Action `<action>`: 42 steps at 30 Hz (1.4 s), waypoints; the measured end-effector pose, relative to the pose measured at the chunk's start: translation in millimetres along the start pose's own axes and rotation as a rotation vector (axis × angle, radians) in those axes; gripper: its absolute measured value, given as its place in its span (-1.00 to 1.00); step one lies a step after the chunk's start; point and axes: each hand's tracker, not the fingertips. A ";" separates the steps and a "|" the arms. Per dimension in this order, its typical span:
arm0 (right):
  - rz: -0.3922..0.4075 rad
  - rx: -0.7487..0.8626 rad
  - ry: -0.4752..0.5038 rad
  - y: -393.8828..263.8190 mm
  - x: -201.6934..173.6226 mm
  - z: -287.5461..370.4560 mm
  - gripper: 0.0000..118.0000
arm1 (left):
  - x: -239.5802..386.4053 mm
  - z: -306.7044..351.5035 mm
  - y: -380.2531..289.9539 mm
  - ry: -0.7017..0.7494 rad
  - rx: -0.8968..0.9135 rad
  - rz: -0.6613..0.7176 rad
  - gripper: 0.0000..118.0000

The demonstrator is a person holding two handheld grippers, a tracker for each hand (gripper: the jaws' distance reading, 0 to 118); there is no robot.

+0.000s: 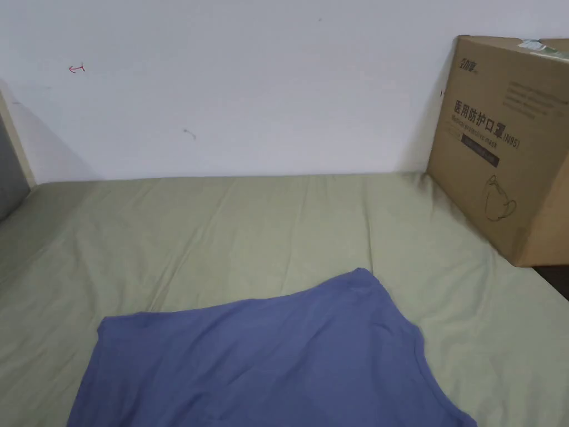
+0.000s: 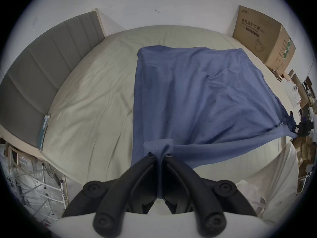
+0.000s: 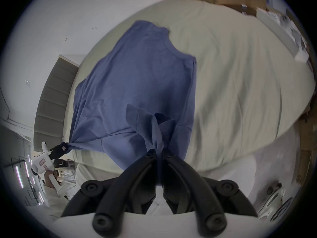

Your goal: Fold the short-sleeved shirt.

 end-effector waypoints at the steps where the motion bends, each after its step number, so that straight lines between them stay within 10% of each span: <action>1: 0.015 0.014 0.003 -5.8 -1.9 -1.4 -0.92 | -5.2 0.9 -3.5 -0.016 -0.003 0.025 -0.92; 3: 0.069 0.057 -0.043 -3.4 -3.2 -3.8 -0.88 | -11.6 5.0 -4.7 -0.044 0.004 0.117 -0.48; 5: 0.091 0.109 -0.073 7.1 -15.5 0.5 -0.29 | -13.7 12.3 0.9 -0.014 0.037 0.149 0.26; 7: 0.116 0.173 -0.071 25.9 -25.5 7.1 0.47 | -15.5 20.4 10.1 -0.020 0.056 0.138 0.39; 11: 0.248 0.264 -0.093 69.4 -59.7 17.9 0.49 | -10.3 28.3 41.0 -0.002 0.135 0.130 0.41; 15: 0.329 0.291 -0.031 100.4 -96.8 12.3 0.43 | 2.8 25.0 73.1 -0.084 0.196 0.170 0.34; 18: 0.372 0.294 -0.069 103.9 -120.4 -7.9 -0.76 | 19.3 8.2 83.8 -0.099 0.198 0.167 -0.89; 19: 0.371 0.294 -0.069 103.6 -122.3 -16.7 -0.86 | 22.9 2.5 84.6 -0.090 0.197 0.172 -1.00; 29: 0.420 0.187 -0.127 137.1 -126.4 -91.9 -1.00 | 0.0 -71.3 171.5 -0.106 0.143 0.225 -0.93; 31: 0.406 0.186 -0.127 150.2 -124.7 -100.4 -1.00 | -14.4 -94.8 208.3 -0.086 0.133 0.262 0.11; 33: 0.396 0.179 -0.113 159.7 -123.3 -106.4 -1.00 | -27.4 -125.4 242.5 -0.075 0.105 0.264 0.48; 42: 0.424 0.118 -0.128 168.9 -109.5 -132.0 -1.00 | -41.7 -256.5 309.2 -0.050 -0.131 0.303 0.26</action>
